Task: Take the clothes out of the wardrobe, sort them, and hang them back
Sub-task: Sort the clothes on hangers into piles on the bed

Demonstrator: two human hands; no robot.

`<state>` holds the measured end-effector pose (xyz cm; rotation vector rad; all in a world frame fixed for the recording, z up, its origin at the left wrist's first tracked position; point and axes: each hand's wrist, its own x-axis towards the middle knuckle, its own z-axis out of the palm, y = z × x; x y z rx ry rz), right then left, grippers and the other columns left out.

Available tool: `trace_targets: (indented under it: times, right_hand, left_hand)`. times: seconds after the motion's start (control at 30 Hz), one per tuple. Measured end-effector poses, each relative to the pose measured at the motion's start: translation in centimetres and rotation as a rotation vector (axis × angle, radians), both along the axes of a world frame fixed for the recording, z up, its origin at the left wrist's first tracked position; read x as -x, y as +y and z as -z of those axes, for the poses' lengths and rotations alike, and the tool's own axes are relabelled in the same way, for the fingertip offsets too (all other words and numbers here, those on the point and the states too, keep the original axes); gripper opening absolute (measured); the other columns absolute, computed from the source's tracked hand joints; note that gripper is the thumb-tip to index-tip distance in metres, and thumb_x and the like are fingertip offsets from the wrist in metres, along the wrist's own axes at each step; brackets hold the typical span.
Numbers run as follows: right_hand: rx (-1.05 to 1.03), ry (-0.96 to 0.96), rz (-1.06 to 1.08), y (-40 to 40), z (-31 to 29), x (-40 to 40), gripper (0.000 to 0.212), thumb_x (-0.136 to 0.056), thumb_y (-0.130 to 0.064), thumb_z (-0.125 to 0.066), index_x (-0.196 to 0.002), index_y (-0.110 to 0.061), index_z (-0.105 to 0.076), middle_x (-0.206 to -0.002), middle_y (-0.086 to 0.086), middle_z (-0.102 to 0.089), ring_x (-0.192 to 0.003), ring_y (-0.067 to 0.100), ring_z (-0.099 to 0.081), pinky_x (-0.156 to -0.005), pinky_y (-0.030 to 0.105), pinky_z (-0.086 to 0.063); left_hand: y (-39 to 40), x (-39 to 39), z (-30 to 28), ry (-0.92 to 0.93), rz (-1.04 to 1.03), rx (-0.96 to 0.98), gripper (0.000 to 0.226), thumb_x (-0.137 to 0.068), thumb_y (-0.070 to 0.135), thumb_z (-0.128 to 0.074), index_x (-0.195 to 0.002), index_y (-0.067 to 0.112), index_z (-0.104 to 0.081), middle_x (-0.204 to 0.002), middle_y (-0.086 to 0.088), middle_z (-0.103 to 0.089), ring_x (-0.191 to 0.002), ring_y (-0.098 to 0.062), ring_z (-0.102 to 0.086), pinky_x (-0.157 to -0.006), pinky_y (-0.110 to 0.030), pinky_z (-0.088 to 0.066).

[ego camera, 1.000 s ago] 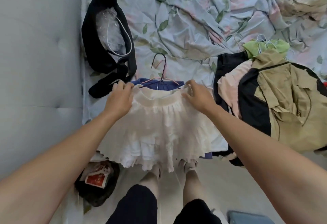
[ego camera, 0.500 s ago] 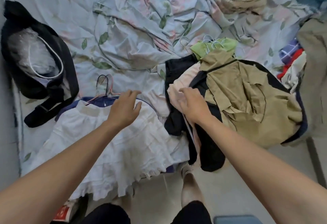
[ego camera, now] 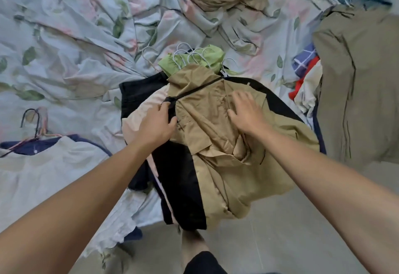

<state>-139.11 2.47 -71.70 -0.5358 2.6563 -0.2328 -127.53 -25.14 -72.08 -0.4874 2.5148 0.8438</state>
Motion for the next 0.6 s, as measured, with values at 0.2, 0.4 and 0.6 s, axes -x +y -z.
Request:
trace_targets:
  times: [0.2, 0.4, 0.6]
  right_hand:
    - [-0.011, -0.098, 0.06, 2.2, 3.1, 5.1, 0.065, -0.1, -0.028, -0.06, -0.158, -0.018, -0.033, -0.167, 0.013, -0.029, -0.156, 0.035, -0.02, -0.123, 0.053, -0.027]
    - [0.019, 0.016, 0.054, 2.1, 4.9, 6.7, 0.067, -0.096, -0.036, -0.064, -0.155, -0.025, -0.035, -0.152, 0.009, -0.04, -0.142, 0.034, -0.037, -0.114, 0.054, -0.036]
    - [-0.048, 0.039, 0.024, 1.9, 4.2, 7.4, 0.049, -0.095, -0.044, -0.063, -0.137, -0.023, -0.049, -0.129, 0.01, -0.048, -0.126, 0.034, -0.041, -0.105, 0.051, -0.039]
  left_hand:
    - [0.2, -0.5, 2.4, 0.081, -0.058, 0.107, 0.049, -0.1, 0.034, -0.058, -0.14, 0.01, -0.045, -0.134, -0.014, -0.045, -0.128, -0.035, -0.045, -0.097, -0.049, -0.049]
    - [0.0, -0.6, 3.5, 0.058, -0.1, 0.123, 0.045, -0.096, 0.026, -0.07, -0.131, 0.008, -0.048, -0.126, -0.015, -0.055, -0.121, -0.034, -0.05, -0.093, -0.045, -0.046]
    - [0.0, -0.8, 2.5, 0.092, -0.183, 0.041, 0.027, -0.093, 0.018, -0.069, -0.106, 0.016, -0.045, -0.101, -0.004, -0.063, -0.093, -0.022, -0.059, -0.071, -0.038, -0.044]
